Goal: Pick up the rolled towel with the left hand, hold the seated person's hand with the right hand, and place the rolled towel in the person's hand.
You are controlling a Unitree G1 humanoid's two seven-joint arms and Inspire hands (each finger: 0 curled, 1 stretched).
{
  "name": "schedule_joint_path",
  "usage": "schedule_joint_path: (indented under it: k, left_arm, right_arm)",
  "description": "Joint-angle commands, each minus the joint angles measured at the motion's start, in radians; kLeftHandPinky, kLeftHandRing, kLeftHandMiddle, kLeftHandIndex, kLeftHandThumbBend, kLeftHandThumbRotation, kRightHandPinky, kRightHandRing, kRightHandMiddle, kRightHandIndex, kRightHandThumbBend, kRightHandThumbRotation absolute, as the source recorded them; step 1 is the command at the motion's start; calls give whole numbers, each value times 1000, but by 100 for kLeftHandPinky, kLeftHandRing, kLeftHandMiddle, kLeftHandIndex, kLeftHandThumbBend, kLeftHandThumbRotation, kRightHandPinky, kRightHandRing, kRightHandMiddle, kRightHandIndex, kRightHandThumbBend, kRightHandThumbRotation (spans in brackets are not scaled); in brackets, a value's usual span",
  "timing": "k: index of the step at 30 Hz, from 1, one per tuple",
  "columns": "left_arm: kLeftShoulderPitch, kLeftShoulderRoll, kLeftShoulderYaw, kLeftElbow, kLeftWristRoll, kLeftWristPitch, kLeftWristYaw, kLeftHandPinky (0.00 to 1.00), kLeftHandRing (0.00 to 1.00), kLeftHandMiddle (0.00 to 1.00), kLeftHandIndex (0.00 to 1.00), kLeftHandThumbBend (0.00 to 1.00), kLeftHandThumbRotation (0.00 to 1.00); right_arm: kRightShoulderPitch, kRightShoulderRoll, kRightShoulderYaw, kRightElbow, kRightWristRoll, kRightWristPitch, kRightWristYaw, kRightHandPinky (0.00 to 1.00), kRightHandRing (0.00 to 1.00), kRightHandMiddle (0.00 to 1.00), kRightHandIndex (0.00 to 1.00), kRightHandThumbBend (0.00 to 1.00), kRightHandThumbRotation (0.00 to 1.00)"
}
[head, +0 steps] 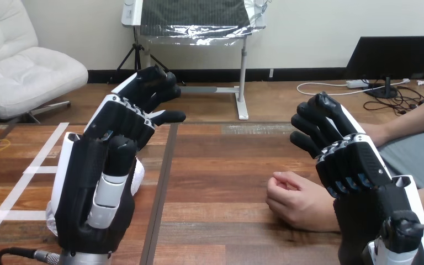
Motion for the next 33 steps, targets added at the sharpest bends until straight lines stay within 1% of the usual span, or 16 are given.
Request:
schedule_joint_path:
  k: [1,5,8,12,14,18,20,21,24,27,29,30,31,33]
  left_arm:
    - [-25,-9,-1,-15,-6,-10,-5,68,80,81,79,64,78]
    - [-25,-8,1,-12,-6,-7,-5,68,80,81,79,63,78]
    - [-25,-12,5,-10,6,-7,4,68,80,81,79,62,78]
    - [-27,-19,19,-5,50,-3,35,68,79,80,79,61,78]
    - [-28,-19,23,-4,57,5,45,69,80,80,79,62,76]
    - [-45,-30,48,17,120,0,93,69,79,80,79,64,71]
    - [-56,-29,57,29,141,-6,107,69,79,79,80,67,68]
    - [-64,-27,68,37,167,-3,124,69,79,79,80,71,66]
    - [-81,-23,88,52,214,5,158,69,78,79,80,76,62]
    - [-102,-18,106,75,243,2,181,68,78,80,80,81,55]
    - [-116,-12,114,91,256,-5,189,68,79,81,81,84,48]
    - [-126,-8,124,101,282,-5,204,68,80,81,81,85,45]
    - [-132,-6,131,107,300,-5,215,68,81,83,82,88,39]
    - [-145,0,145,120,340,-6,237,68,81,84,83,90,34]
  right_arm:
    - [-26,5,-6,-35,-1,-12,-1,87,89,89,90,84,100]
    - [-26,4,-5,-36,-1,-10,0,87,89,89,90,84,100]
    - [-27,5,-5,-35,0,-10,0,87,89,89,90,83,100]
    - [-26,6,-4,-34,-2,-9,-2,87,90,89,90,83,100]
    - [-27,6,-4,-34,0,-8,-1,87,90,89,90,83,100]
    - [-28,5,-3,-33,2,-7,0,87,90,89,90,82,100]
    - [-29,5,-2,-33,4,-7,1,87,90,90,90,82,100]
    - [-29,5,-2,-33,4,-6,1,87,90,90,90,82,100]
    - [-30,5,-2,-32,3,-4,0,88,90,90,90,82,100]
    - [-30,6,-2,-32,4,-2,-1,88,90,90,90,81,100]
    - [-31,7,-2,-32,3,-1,-2,88,90,90,90,81,100]
    - [-31,8,-2,-30,3,-3,-2,88,90,90,90,81,100]
    - [-32,8,-3,-28,3,-5,-2,88,90,90,90,81,100]
    - [-33,8,-3,-26,3,-6,-1,88,90,89,90,81,100]
